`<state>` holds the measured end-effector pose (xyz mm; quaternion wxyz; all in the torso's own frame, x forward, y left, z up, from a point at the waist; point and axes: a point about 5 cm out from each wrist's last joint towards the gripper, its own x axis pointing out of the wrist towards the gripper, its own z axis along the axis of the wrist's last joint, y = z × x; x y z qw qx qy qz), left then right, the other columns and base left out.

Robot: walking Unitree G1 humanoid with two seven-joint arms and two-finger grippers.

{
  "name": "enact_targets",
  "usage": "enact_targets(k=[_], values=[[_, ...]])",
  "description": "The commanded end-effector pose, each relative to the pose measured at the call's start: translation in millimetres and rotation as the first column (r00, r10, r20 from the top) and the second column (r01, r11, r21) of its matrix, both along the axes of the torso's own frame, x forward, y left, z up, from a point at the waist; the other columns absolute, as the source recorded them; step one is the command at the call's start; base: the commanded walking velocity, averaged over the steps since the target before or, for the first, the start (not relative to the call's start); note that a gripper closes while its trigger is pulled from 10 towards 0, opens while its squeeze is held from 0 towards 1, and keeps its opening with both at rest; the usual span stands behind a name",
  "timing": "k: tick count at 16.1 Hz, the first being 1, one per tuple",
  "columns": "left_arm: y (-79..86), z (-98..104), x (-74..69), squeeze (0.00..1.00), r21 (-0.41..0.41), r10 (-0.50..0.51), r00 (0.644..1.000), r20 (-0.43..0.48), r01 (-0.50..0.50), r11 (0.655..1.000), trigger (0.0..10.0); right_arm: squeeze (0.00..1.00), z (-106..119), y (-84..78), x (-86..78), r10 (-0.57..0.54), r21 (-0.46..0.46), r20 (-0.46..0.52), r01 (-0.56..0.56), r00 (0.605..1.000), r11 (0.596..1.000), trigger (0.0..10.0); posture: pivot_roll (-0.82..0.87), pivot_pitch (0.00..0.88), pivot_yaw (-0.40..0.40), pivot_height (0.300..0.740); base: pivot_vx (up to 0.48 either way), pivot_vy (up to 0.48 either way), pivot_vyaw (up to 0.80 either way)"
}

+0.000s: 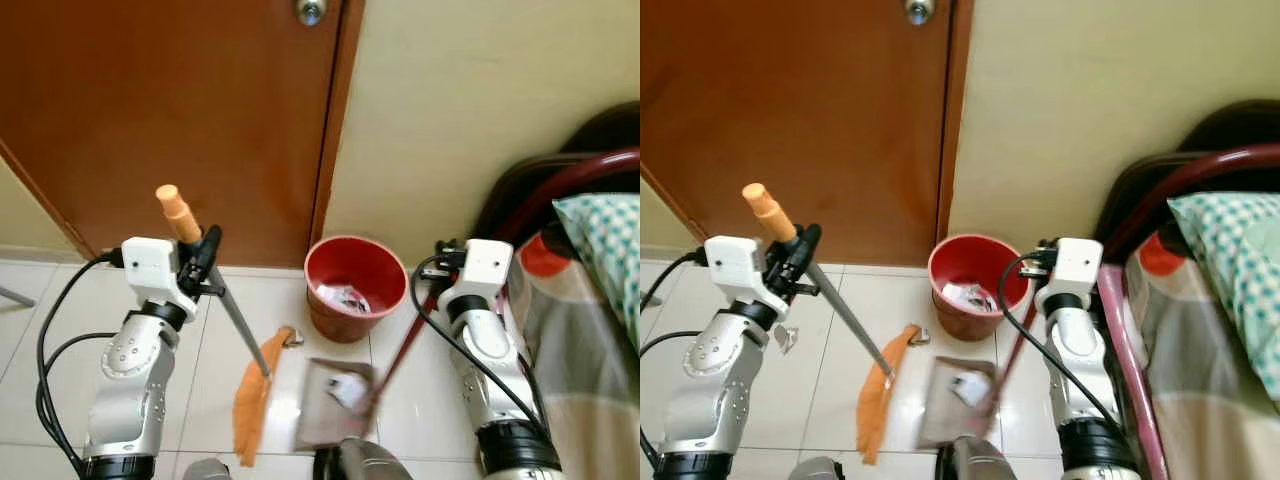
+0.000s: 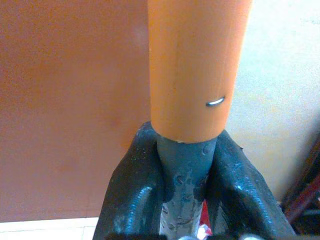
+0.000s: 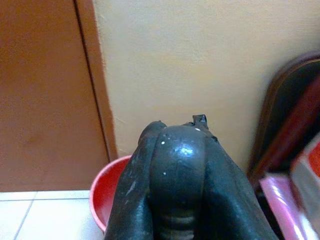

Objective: Sweep floor

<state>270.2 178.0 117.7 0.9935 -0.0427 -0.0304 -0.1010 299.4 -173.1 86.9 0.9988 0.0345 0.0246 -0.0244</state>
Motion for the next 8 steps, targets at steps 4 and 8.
enact_targets(k=[4,8], values=[[-7.7,-5.6,0.1,0.00,-0.012,-0.020,1.000,-0.014,0.020,1.000,10.0,0.00,12.4,-8.3,2.3,-0.016,-0.011,0.047,0.016,0.999,1.000,10.0,-0.02,0.096,-0.059,0.740,0.000,-0.340,0.00],[0.7,-10.2,1.3,0.00,0.024,0.061,0.997,-0.042,-0.060,0.998,10.0,0.00,13.8,-9.2,3.1,-0.014,-0.009,0.051,0.015,0.999,1.000,10.0,-0.02,0.095,-0.058,0.740,0.000,0.000,0.00]])
